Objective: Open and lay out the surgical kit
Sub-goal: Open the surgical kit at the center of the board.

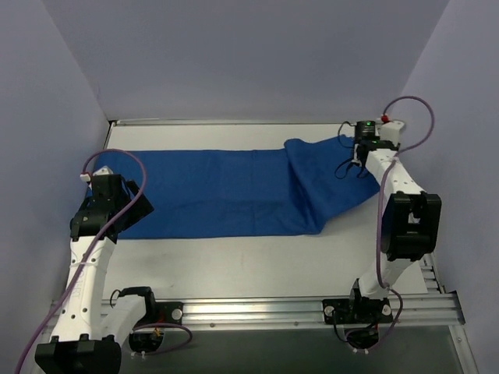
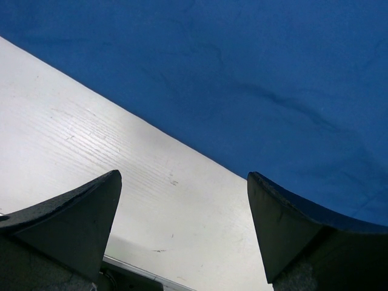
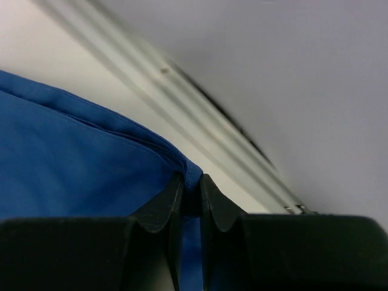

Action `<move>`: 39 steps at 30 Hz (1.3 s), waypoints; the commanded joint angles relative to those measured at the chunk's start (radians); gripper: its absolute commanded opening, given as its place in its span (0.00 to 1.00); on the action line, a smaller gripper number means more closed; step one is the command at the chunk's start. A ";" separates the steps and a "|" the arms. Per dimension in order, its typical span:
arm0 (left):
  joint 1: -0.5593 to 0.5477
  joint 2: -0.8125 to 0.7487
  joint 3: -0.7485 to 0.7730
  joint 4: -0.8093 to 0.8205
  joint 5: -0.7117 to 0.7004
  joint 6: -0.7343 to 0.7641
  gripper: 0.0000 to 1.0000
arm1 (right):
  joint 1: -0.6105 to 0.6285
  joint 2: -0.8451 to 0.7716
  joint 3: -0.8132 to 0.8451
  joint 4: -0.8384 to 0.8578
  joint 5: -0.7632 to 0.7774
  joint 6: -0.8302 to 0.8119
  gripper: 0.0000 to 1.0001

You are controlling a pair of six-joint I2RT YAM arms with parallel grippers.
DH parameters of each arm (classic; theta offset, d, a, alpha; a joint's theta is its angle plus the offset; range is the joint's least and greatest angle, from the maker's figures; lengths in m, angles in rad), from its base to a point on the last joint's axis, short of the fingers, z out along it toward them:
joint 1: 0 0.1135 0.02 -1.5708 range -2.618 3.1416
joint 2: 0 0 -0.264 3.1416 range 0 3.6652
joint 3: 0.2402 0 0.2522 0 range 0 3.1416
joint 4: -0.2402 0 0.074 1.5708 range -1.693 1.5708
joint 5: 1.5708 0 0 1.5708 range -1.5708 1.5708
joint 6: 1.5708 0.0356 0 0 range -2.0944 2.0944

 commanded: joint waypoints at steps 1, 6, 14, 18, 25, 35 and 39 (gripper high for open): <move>-0.015 -0.030 -0.016 0.048 0.016 -0.012 0.94 | -0.140 -0.071 0.001 0.040 0.119 -0.082 0.00; -0.024 -0.028 -0.021 0.045 0.008 -0.009 0.94 | -0.246 -0.037 0.026 0.072 0.130 -0.113 0.00; -0.024 -0.014 -0.019 0.053 -0.006 -0.006 0.94 | -0.350 -0.028 0.004 0.098 0.119 -0.154 0.12; -0.024 -0.004 -0.024 0.057 -0.010 -0.006 0.94 | -0.352 -0.033 0.010 0.037 0.070 -0.104 0.45; -0.024 0.019 -0.008 0.059 -0.023 -0.006 0.94 | -0.329 -0.140 -0.059 -0.029 -0.080 0.030 0.71; -0.024 0.165 0.097 0.063 -0.040 -0.043 0.94 | -0.152 -0.249 -0.164 0.069 -0.442 0.140 0.82; -0.022 0.257 0.171 0.071 -0.043 -0.067 0.94 | -0.077 -0.237 -0.160 0.098 -0.480 0.157 0.85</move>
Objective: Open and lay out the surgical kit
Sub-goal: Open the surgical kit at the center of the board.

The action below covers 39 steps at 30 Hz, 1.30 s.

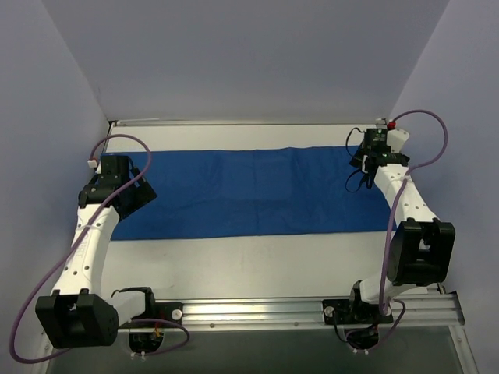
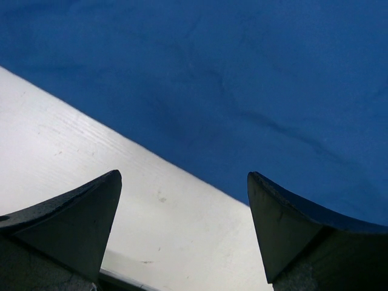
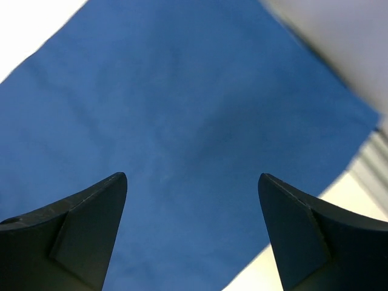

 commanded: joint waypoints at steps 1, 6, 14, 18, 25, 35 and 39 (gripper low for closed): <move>-0.001 0.068 0.102 0.054 -0.021 -0.035 0.94 | 0.047 -0.003 -0.006 0.041 -0.081 0.049 0.86; 0.012 0.241 0.254 0.052 -0.025 -0.035 0.94 | 0.076 0.072 0.037 0.063 -0.107 0.043 0.87; 0.027 0.546 0.439 0.066 -0.028 -0.082 0.94 | 0.122 0.247 0.143 0.094 -0.087 0.036 0.88; 0.033 0.672 0.489 0.081 -0.036 -0.098 0.94 | 0.123 0.329 0.169 0.115 -0.069 0.023 0.88; 0.038 0.838 0.529 0.124 -0.027 -0.093 0.94 | 0.122 0.438 0.218 0.111 -0.072 0.022 0.88; 0.061 0.964 0.556 0.078 -0.034 -0.098 0.94 | 0.083 0.478 0.149 0.108 -0.076 0.017 0.88; 0.069 0.979 0.530 0.075 -0.021 -0.112 0.94 | 0.082 0.504 0.119 0.075 -0.078 0.023 0.88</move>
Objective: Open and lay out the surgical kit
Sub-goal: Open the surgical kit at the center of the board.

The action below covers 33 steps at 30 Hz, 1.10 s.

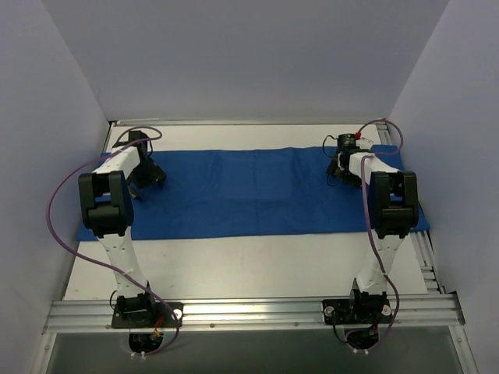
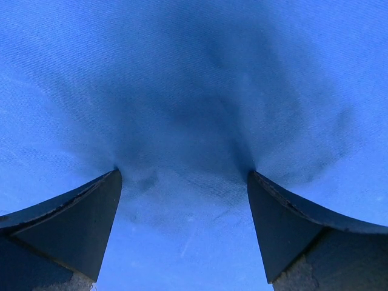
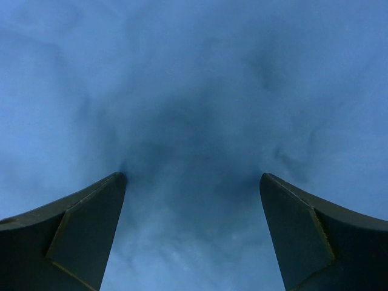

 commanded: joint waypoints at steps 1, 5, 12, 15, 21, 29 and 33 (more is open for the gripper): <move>0.014 0.019 0.007 -0.018 -0.013 -0.025 0.94 | -0.007 0.023 -0.036 -0.044 0.018 0.013 0.88; 0.033 0.022 -0.034 -0.023 0.007 -0.042 0.94 | -0.009 0.036 -0.075 -0.069 0.018 0.016 0.88; 0.077 -0.013 -0.146 -0.024 0.041 -0.051 0.94 | -0.013 0.001 -0.182 -0.090 0.025 0.043 0.87; 0.096 -0.036 -0.192 -0.013 0.047 -0.048 0.94 | -0.015 -0.019 -0.223 -0.092 0.024 0.053 0.87; 0.108 -0.048 -0.228 -0.013 0.039 -0.033 0.94 | -0.044 -0.070 -0.312 -0.110 0.027 0.072 0.86; 0.113 -0.052 -0.234 -0.009 0.035 -0.021 0.94 | -0.104 -0.165 -0.430 -0.135 0.034 0.092 0.86; 0.114 -0.047 -0.223 -0.004 0.030 -0.011 0.94 | -0.125 -0.202 -0.478 -0.136 0.019 0.099 0.86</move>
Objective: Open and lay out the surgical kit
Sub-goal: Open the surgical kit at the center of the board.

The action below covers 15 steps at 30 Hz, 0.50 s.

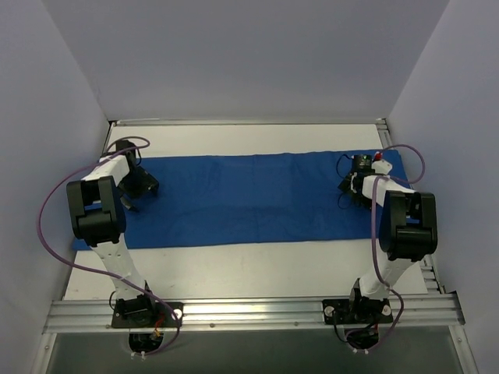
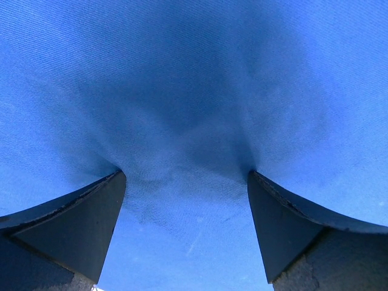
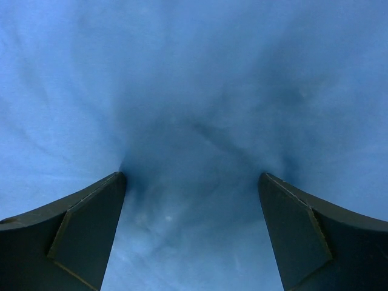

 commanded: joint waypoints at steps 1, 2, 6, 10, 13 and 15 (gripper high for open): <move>0.031 0.064 -0.040 -0.050 -0.050 0.025 0.94 | -0.039 0.029 -0.105 -0.285 0.017 -0.013 0.86; 0.031 0.066 -0.032 -0.050 -0.053 0.028 0.94 | -0.040 0.020 -0.111 -0.286 0.014 -0.010 0.86; 0.036 0.089 0.014 -0.057 -0.062 0.034 0.94 | -0.047 -0.005 -0.143 -0.289 -0.003 0.004 0.86; 0.039 0.102 0.042 -0.070 -0.056 0.033 0.94 | -0.050 -0.036 -0.154 -0.306 0.004 0.018 0.86; 0.039 0.090 0.048 -0.072 -0.060 0.028 0.94 | -0.057 -0.062 -0.166 -0.318 0.005 0.029 0.86; 0.040 0.083 0.059 -0.084 -0.060 0.025 0.94 | -0.062 -0.079 -0.168 -0.324 0.012 0.032 0.86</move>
